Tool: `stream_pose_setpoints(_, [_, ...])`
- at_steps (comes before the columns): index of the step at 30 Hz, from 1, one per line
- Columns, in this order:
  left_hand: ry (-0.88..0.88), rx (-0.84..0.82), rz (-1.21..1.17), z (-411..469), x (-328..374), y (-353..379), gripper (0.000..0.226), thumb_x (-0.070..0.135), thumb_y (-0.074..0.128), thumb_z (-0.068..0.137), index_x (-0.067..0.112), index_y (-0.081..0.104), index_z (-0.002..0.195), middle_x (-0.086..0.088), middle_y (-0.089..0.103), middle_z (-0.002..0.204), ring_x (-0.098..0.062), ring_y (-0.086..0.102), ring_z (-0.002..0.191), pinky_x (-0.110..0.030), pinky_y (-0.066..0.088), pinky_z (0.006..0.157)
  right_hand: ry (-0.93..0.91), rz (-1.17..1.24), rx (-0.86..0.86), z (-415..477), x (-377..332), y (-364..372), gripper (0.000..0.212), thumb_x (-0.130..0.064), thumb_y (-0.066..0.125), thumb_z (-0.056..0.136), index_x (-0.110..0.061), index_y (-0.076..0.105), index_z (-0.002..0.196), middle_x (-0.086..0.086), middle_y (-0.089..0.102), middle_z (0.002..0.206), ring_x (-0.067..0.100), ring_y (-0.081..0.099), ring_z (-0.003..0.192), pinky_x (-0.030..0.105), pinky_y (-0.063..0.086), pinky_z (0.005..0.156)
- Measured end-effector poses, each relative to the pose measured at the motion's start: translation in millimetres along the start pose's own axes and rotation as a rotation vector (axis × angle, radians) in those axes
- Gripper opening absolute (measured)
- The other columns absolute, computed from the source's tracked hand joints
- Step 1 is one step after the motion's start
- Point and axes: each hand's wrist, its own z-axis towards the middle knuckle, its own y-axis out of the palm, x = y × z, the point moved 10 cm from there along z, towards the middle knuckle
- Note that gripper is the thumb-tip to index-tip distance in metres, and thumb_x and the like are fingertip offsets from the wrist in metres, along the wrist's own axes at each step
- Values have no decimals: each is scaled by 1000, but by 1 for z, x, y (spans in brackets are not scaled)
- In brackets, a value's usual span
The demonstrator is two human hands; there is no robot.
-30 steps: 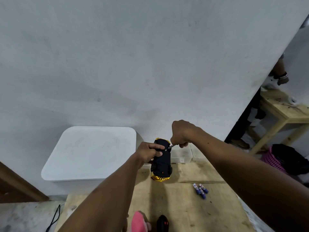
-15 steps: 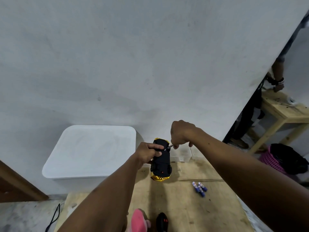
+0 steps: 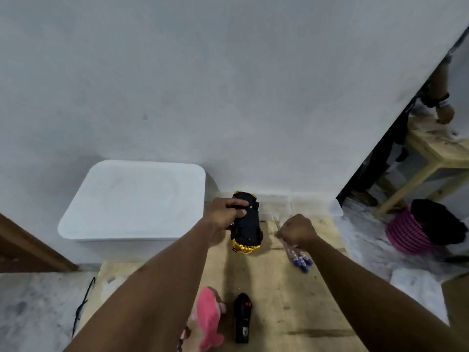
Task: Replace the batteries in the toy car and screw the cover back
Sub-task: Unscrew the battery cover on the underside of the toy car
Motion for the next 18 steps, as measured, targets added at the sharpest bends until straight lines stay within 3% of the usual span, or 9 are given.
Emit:
stream_pose_setpoints(2, [-9, -23, -12, 3, -12, 6, 28, 5, 66, 91, 21, 72, 112, -1, 70, 104, -10, 66, 87, -19, 53, 58, 59, -41, -97, 3, 29, 47, 21, -16, 83, 70, -1, 68, 70, 9, 68, 63, 18, 66, 49, 25, 53, 43])
stream_pose_setpoints(4, [-20, -52, -22, 6, -25, 14, 28, 5, 64, 92, 20, 70, 115, -2, 68, 107, -11, 64, 89, -22, 53, 63, 80, -119, -130, 9, 51, 84, 30, -21, 84, 67, -3, 68, 84, 12, 72, 77, 24, 73, 65, 34, 61, 55])
stream_pose_setpoints(6, [-38, -64, -35, 9, -38, 17, 29, 5, 64, 92, 20, 70, 115, -4, 68, 110, -14, 64, 91, -25, 54, 65, 40, -266, -121, 12, 59, 102, 32, -29, 81, 71, -9, 68, 93, 7, 72, 80, 23, 71, 76, 31, 59, 65])
stream_pose_setpoints(9, [-44, -65, -22, 13, -51, 17, 32, 4, 66, 91, 25, 71, 114, -5, 67, 113, -16, 65, 95, -25, 55, 64, -8, -366, -121, 14, 58, 112, 29, -32, 75, 79, -7, 70, 92, 0, 58, 69, 15, 59, 71, 21, 42, 58])
stream_pose_setpoints(14, [-52, -83, -41, 16, -61, 16, 45, 4, 67, 90, 38, 66, 118, -10, 61, 123, -27, 64, 108, -32, 59, 67, -80, -372, -56, 22, 51, 104, 36, -41, 77, 79, -7, 69, 87, 3, 69, 76, 17, 66, 68, 25, 56, 67])
stream_pose_setpoints(18, [-55, -85, -27, 13, -55, 15, 46, 3, 66, 90, 42, 65, 115, -10, 60, 124, -28, 64, 108, -33, 60, 69, -389, 251, 341, 8, -9, 23, 8, -14, 76, 83, -14, 70, 78, 0, 68, 73, 19, 64, 66, 31, 53, 62])
